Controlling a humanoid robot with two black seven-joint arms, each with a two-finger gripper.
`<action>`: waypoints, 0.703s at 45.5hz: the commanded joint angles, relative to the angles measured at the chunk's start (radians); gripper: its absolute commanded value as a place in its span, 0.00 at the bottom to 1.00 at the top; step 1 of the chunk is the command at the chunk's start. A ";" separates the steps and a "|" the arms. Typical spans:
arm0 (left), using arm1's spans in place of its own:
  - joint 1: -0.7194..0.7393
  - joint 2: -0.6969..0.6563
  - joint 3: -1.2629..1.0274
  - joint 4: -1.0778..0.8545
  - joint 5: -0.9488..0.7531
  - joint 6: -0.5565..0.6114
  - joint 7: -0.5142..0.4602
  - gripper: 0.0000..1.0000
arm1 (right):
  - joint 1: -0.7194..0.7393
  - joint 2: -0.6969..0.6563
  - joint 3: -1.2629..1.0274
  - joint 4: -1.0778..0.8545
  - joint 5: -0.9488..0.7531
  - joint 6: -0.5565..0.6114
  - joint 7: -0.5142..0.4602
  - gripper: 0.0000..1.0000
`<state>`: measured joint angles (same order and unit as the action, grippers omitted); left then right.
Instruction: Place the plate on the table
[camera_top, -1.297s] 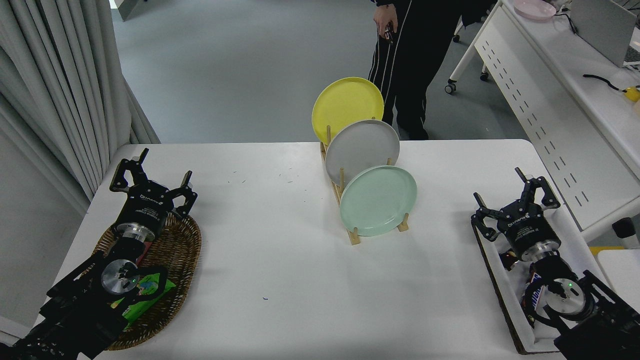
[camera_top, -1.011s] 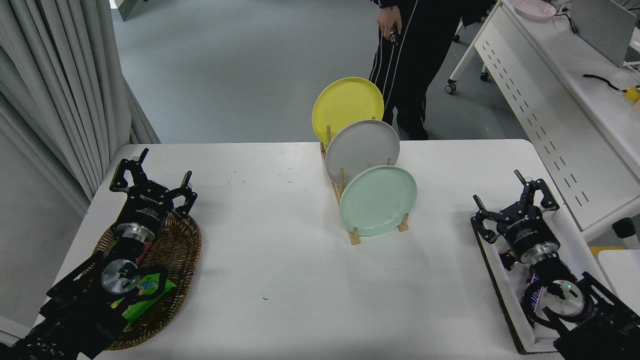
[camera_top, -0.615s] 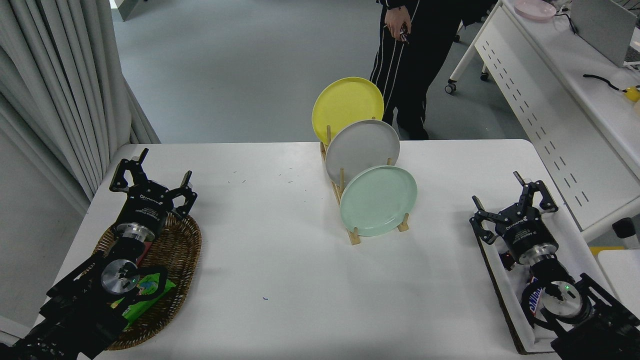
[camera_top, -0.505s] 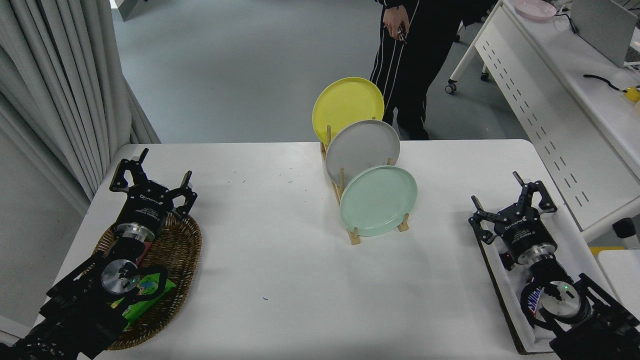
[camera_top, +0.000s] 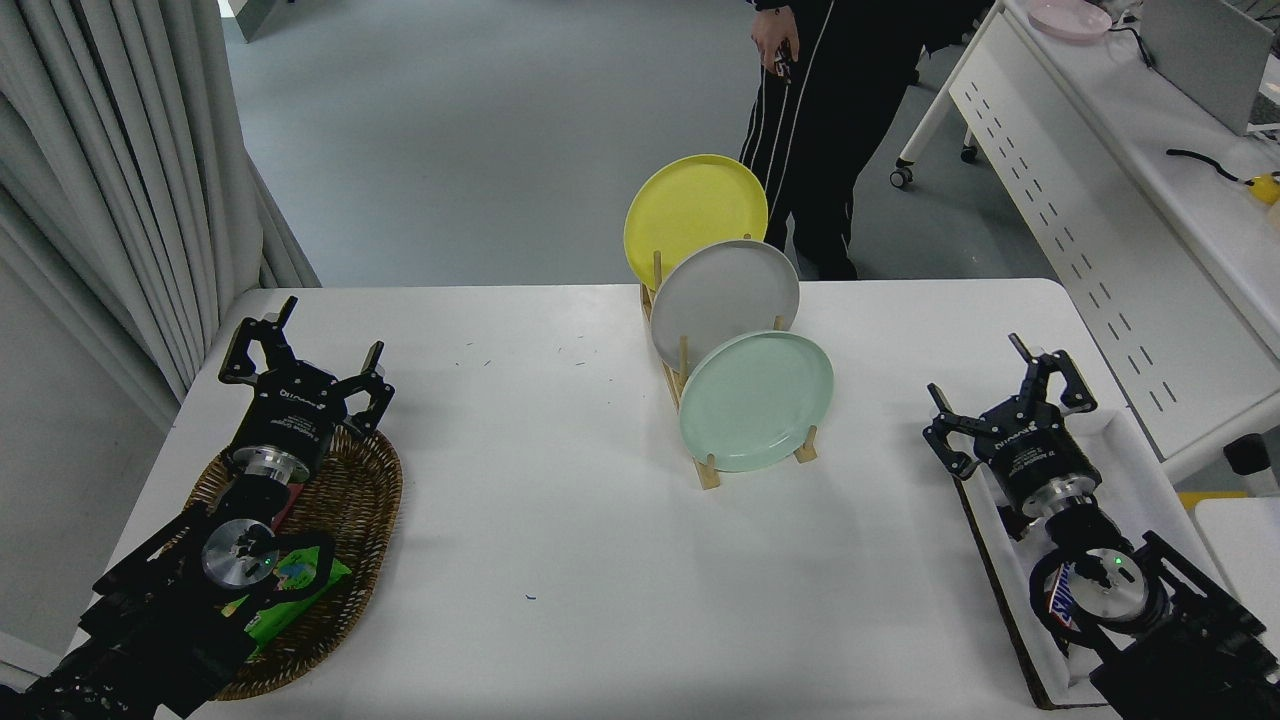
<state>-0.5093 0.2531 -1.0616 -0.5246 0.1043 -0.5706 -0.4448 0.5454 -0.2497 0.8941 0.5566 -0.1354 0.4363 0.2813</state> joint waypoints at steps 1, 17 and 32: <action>0.000 0.000 0.000 0.000 0.000 0.000 0.000 1.00 | 0.093 -0.066 -0.341 0.025 0.221 -0.021 -0.001 0.99; 0.000 0.000 0.000 0.000 0.000 0.000 0.000 1.00 | 0.195 -0.345 -0.670 0.377 0.318 -0.022 -0.002 0.99; 0.000 0.000 0.000 0.000 0.000 0.000 0.000 1.00 | 0.505 -0.580 -1.067 0.701 0.371 -0.024 -0.001 0.99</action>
<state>-0.5093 0.2531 -1.0612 -0.5246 0.1040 -0.5706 -0.4449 0.8256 -0.6949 0.1194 1.0376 0.1724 0.4149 0.2800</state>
